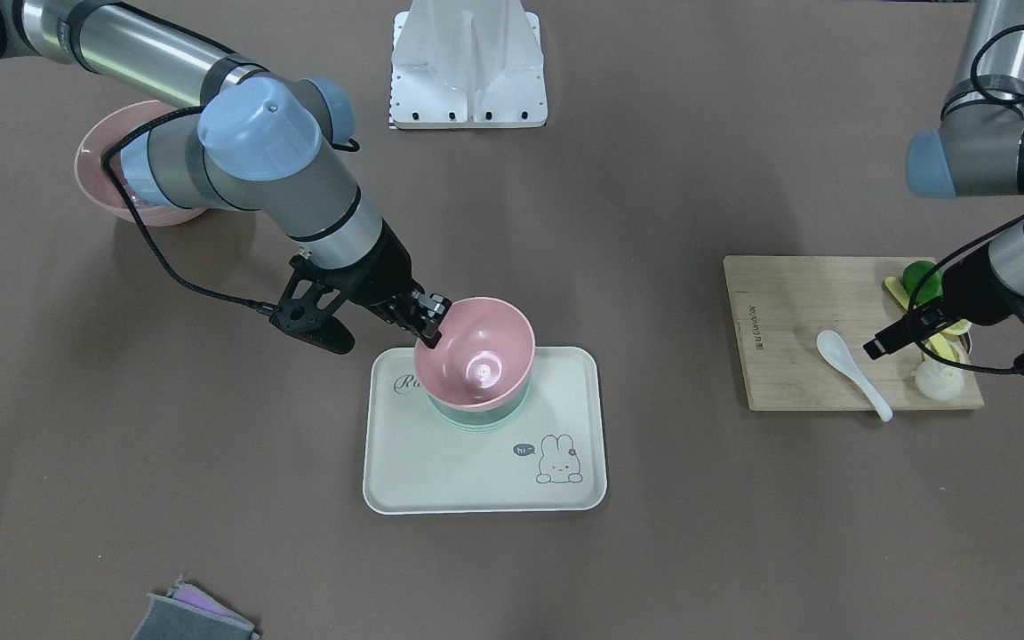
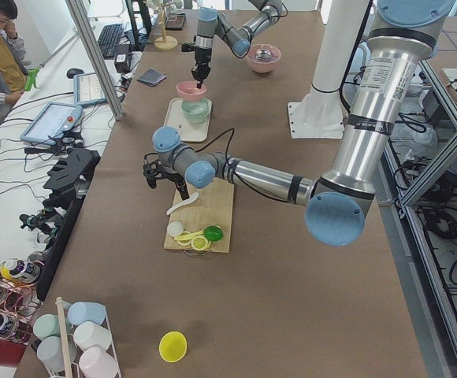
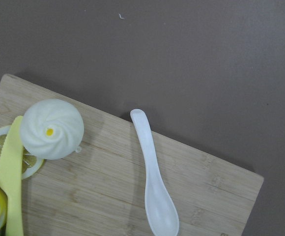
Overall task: Stack pink bowl on green and place spoon
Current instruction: 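Carry the pink bowl onto the green bowls while the left gripper reaches for the spoon, then release the pink bowl with the right gripper while the left grasps the white spoon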
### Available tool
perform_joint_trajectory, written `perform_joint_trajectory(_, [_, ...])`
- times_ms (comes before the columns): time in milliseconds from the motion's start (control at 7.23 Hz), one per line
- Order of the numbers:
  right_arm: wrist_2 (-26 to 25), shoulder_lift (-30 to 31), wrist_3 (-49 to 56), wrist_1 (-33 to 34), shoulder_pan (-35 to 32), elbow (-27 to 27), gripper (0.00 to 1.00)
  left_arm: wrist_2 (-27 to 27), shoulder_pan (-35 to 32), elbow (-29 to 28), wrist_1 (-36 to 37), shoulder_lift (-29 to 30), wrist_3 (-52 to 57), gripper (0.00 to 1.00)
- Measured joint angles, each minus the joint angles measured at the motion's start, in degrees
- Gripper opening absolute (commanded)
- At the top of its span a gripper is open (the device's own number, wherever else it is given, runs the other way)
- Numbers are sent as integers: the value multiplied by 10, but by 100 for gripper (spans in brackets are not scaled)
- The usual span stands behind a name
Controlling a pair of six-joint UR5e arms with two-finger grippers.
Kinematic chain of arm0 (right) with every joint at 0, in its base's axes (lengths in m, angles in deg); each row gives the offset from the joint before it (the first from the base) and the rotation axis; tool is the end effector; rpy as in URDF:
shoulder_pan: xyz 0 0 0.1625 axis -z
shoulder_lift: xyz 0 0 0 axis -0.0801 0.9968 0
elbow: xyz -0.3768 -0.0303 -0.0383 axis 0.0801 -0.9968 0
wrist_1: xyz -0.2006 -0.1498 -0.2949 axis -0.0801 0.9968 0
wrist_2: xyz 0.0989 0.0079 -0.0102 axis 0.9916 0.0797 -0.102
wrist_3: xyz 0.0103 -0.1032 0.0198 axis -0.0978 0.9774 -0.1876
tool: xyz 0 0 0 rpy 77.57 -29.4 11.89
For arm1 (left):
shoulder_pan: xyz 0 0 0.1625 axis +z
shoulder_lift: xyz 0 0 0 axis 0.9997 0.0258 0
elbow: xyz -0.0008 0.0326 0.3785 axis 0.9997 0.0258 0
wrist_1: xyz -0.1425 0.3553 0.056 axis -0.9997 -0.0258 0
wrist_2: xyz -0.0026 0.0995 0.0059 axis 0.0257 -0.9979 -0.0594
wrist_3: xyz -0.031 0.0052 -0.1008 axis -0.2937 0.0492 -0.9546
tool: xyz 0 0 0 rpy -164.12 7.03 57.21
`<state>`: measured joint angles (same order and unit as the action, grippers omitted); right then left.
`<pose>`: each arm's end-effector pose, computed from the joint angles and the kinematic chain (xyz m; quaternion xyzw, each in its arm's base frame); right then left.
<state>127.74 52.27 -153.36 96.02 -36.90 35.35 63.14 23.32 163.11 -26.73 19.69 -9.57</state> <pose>-0.4532 -0.5152 0.1756 -0.0548 -0.5312 0.2522 0.8070 0.1897 -0.5468 0.4636 -0.0758 0.4510 -0.1899 0.8688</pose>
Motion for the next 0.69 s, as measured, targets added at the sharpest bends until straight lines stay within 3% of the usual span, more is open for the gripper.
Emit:
perform_joint_trajectory(277, [-10, -7, 1, -3, 6, -16, 0, -29, 18, -21, 0, 4, -2, 89])
perform_joint_trajectory(553, [-18, -7, 0, -3, 11, -18, 0, -56, 34, -57, -1, 26, -2, 75])
perform_joint_trajectory(691, [-19, -7, 1, -3, 11, -18, 49, -60, 40, -77, -10, 34, -2, 69])
